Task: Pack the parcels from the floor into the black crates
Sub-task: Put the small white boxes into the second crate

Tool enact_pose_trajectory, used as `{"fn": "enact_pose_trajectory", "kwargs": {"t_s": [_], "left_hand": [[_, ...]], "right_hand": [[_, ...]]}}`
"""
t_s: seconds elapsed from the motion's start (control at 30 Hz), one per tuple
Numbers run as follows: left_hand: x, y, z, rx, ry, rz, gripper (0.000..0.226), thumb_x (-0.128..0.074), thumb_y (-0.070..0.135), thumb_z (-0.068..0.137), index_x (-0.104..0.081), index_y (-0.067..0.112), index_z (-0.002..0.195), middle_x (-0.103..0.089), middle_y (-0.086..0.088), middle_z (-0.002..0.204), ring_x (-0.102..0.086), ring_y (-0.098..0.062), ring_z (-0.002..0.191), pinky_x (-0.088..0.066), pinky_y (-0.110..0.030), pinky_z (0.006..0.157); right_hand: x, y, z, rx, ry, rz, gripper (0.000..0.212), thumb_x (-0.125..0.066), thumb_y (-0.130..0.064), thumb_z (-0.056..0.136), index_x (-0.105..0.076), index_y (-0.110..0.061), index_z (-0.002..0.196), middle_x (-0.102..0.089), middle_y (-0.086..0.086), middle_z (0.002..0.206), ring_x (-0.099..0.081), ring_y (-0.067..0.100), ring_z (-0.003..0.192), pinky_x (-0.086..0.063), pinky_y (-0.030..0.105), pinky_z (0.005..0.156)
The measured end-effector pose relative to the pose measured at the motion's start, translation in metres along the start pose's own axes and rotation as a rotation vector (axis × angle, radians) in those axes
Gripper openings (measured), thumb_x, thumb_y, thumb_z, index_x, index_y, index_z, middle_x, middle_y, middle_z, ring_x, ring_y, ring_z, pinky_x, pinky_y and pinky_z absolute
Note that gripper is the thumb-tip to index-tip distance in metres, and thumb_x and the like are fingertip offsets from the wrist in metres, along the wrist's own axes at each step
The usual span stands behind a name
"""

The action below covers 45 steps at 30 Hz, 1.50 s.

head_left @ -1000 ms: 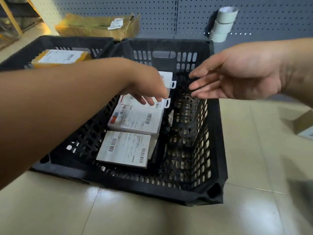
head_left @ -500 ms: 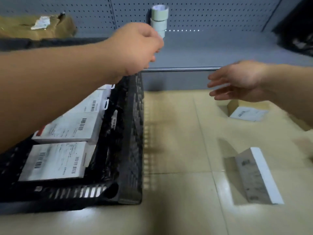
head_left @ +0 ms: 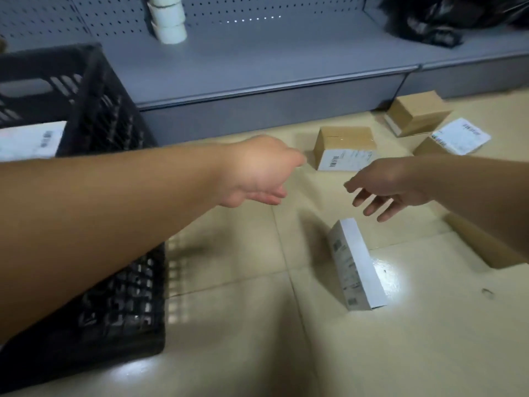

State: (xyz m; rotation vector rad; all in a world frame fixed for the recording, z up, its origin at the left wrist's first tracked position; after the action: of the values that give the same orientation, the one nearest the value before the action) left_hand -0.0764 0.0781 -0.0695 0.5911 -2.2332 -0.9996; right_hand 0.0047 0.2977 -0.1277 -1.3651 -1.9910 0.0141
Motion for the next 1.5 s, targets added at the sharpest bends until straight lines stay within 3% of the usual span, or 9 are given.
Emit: {"fn": "enact_pose_trajectory", "kwargs": {"t_s": [0.1,0.23,0.4,0.5,0.73,0.83,1.03,1.27,1.5], "left_hand": [[-0.036,-0.008,0.015,0.062,-0.054,0.057,0.022,-0.055,0.022,0.098,-0.063,0.02,0.118,-0.066,-0.006,0.116,-0.073,-0.02,0.093,-0.064,-0.03,0.071],[-0.08,-0.012,0.037,0.05,-0.128,0.306,0.029,-0.057,0.02,0.091,-0.059,0.03,0.118,-0.067,-0.013,0.121,-0.068,-0.028,0.108,-0.057,-0.045,0.098],[-0.118,-0.023,0.062,0.058,-0.158,0.406,0.059,-0.051,0.021,0.094,-0.043,0.03,0.151,-0.057,-0.002,0.141,-0.059,-0.025,0.12,-0.052,-0.033,0.097],[-0.135,-0.021,0.073,0.014,-0.148,0.383,0.051,-0.041,0.017,0.102,-0.044,0.026,0.152,-0.054,-0.003,0.144,-0.058,-0.018,0.111,-0.048,-0.019,0.075],[-0.16,-0.029,0.089,0.015,-0.185,0.319,0.042,-0.034,0.035,0.109,-0.061,0.014,0.132,-0.059,-0.008,0.136,-0.051,-0.018,0.094,-0.036,-0.027,0.082],[-0.164,-0.04,0.092,0.109,-0.189,0.27,0.047,-0.032,0.046,0.105,-0.063,0.016,0.124,-0.059,0.0,0.113,-0.055,-0.021,0.094,-0.037,-0.033,0.087],[-0.15,-0.045,0.098,0.147,-0.124,0.175,0.046,-0.039,0.052,0.099,-0.068,0.021,0.117,-0.063,-0.002,0.12,-0.06,-0.027,0.116,-0.047,-0.04,0.107],[-0.105,-0.042,0.099,0.212,-0.002,-0.015,0.051,-0.037,0.053,0.102,-0.062,0.017,0.129,-0.064,-0.006,0.131,-0.064,-0.023,0.111,-0.054,-0.029,0.079],[-0.044,-0.028,0.086,0.244,0.069,-0.169,0.048,-0.038,0.053,0.104,-0.054,0.021,0.135,-0.068,-0.004,0.123,-0.068,-0.022,0.108,-0.055,-0.031,0.082]], "right_hand": [[-0.004,0.022,0.005,-0.03,-0.04,-0.005,0.03,-0.052,-0.04,0.1,-0.059,-0.016,0.115,-0.067,0.011,0.108,-0.065,0.03,0.082,-0.059,0.055,0.082],[-0.013,0.054,0.013,-0.052,-0.108,-0.099,0.025,-0.052,-0.028,0.101,-0.057,-0.012,0.119,-0.067,0.008,0.112,-0.066,0.027,0.086,-0.06,0.057,0.08],[-0.024,0.095,0.019,-0.097,-0.247,-0.133,0.035,-0.053,-0.004,0.097,-0.054,-0.007,0.131,-0.063,0.013,0.114,-0.069,0.035,0.096,-0.06,0.059,0.077],[-0.039,0.118,0.012,-0.118,-0.368,-0.159,0.035,-0.057,-0.002,0.095,-0.056,-0.006,0.13,-0.07,0.015,0.11,-0.073,0.035,0.092,-0.062,0.052,0.079],[-0.088,0.155,-0.011,-0.139,-0.673,-0.286,0.048,-0.082,-0.033,0.081,-0.065,-0.016,0.123,-0.069,0.012,0.118,-0.07,0.024,0.085,-0.06,0.031,0.077],[-0.095,0.156,-0.008,-0.052,-0.631,-0.218,0.051,-0.08,-0.044,0.079,-0.061,-0.028,0.123,-0.068,0.007,0.12,-0.071,0.021,0.083,-0.061,0.03,0.073],[-0.083,0.158,0.001,0.027,-0.526,-0.116,0.056,-0.075,-0.062,0.076,-0.059,-0.035,0.122,-0.066,-0.003,0.114,-0.07,0.015,0.098,-0.062,0.028,0.075],[-0.06,0.149,0.004,0.083,-0.431,0.204,0.03,-0.067,-0.046,0.092,-0.067,-0.033,0.119,-0.067,-0.003,0.125,-0.06,0.012,0.119,-0.054,0.033,0.099],[-0.035,0.102,0.003,0.164,-0.223,0.542,0.037,-0.06,-0.047,0.095,-0.067,-0.026,0.126,-0.068,-0.011,0.127,-0.062,0.015,0.119,-0.052,0.033,0.1]]}}
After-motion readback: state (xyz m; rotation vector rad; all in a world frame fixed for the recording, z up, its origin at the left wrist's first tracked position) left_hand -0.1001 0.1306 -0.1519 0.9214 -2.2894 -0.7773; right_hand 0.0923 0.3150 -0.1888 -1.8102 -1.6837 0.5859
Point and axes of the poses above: each hand's wrist, its own z-axis towards the middle knuckle, its own x-axis out of the back of the hand, y = z × x, the point moved 5 cm from there along z, towards the middle knuckle
